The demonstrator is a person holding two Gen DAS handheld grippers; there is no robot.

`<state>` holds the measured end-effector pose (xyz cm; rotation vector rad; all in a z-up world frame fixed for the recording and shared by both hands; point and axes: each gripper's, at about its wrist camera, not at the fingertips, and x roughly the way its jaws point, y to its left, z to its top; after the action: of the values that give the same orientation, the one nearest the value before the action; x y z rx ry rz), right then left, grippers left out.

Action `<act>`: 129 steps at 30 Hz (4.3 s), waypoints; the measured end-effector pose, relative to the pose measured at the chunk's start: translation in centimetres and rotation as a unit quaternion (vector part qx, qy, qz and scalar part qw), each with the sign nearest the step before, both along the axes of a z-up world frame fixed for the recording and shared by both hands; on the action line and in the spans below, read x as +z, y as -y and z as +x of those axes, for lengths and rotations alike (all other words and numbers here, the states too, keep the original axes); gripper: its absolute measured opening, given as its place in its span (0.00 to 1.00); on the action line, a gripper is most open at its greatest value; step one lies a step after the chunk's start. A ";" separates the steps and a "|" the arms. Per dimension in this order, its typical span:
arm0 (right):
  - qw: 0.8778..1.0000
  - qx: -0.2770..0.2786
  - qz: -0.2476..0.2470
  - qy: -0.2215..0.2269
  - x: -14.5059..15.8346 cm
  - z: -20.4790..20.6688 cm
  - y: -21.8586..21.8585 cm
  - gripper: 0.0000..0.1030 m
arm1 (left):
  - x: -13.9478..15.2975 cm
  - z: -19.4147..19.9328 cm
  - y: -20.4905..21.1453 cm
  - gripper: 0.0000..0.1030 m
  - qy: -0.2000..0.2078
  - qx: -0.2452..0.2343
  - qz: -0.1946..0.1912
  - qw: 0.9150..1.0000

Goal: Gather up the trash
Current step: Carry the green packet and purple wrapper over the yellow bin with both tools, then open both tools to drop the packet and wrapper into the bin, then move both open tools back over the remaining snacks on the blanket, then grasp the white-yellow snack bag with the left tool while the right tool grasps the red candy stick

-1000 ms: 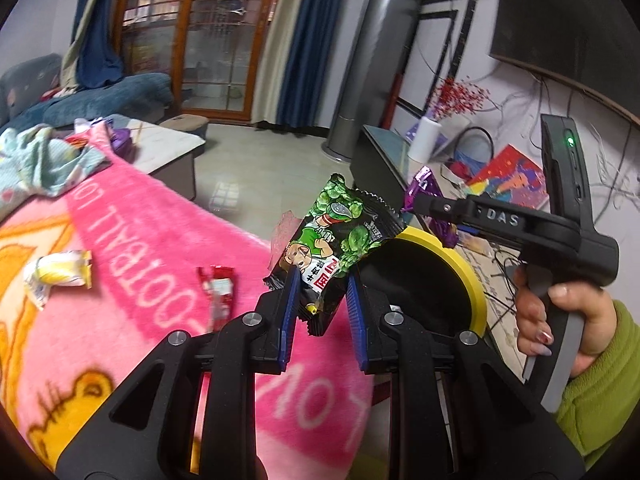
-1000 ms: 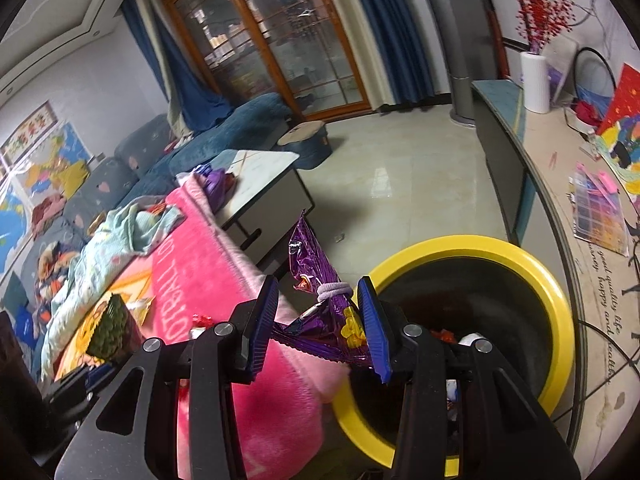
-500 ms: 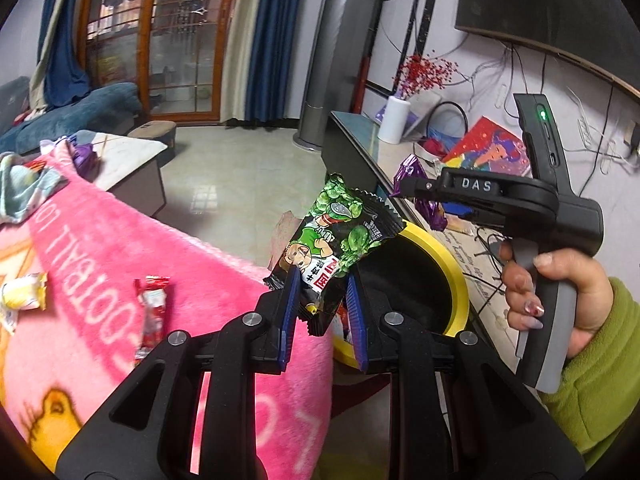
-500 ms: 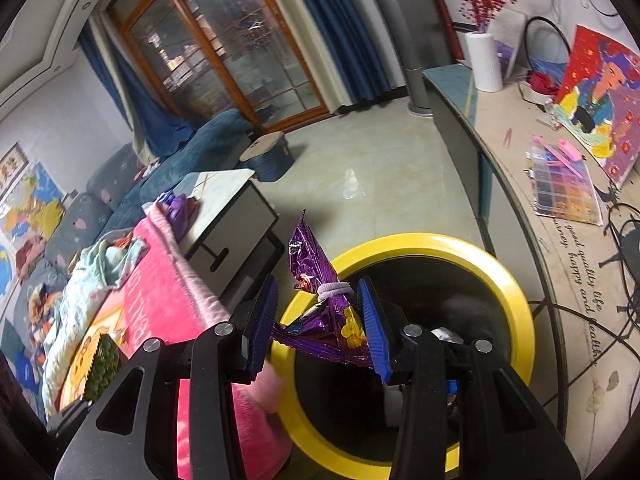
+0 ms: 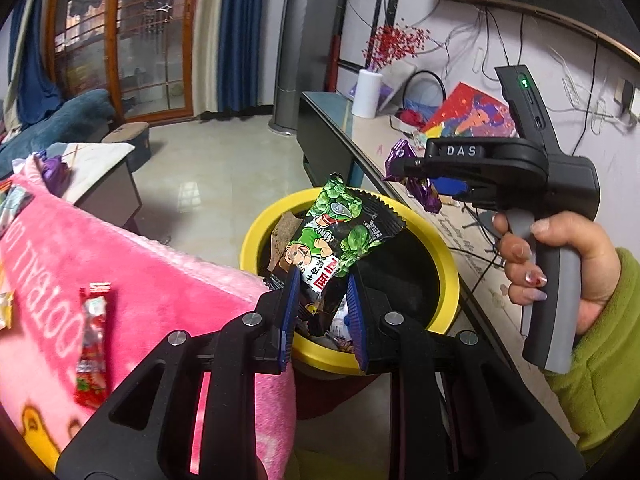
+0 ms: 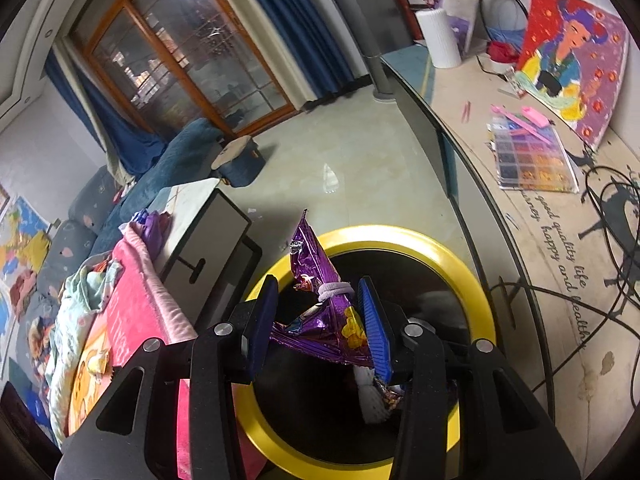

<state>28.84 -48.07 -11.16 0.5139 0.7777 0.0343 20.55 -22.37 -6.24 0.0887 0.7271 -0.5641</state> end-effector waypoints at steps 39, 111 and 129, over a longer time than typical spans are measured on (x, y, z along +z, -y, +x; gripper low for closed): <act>0.998 -0.031 0.039 -0.035 -3.2 0.4 2.8 0.53 | -4.2 4.4 5.9 0.44 -0.089 -0.037 -0.001 0.995; 0.965 0.239 -0.097 0.040 2.4 -3.9 -24.4 0.77 | 3.7 -0.4 -22.6 0.89 0.092 0.339 -0.035 0.936; 0.951 0.275 -0.135 -0.027 -2.5 -1.2 -30.9 0.77 | -0.2 1.3 -32.6 0.89 0.013 0.438 -0.120 0.891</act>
<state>27.61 -17.19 -13.70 0.0257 0.9439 0.4279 21.85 10.22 -6.46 -0.4503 0.5873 0.2222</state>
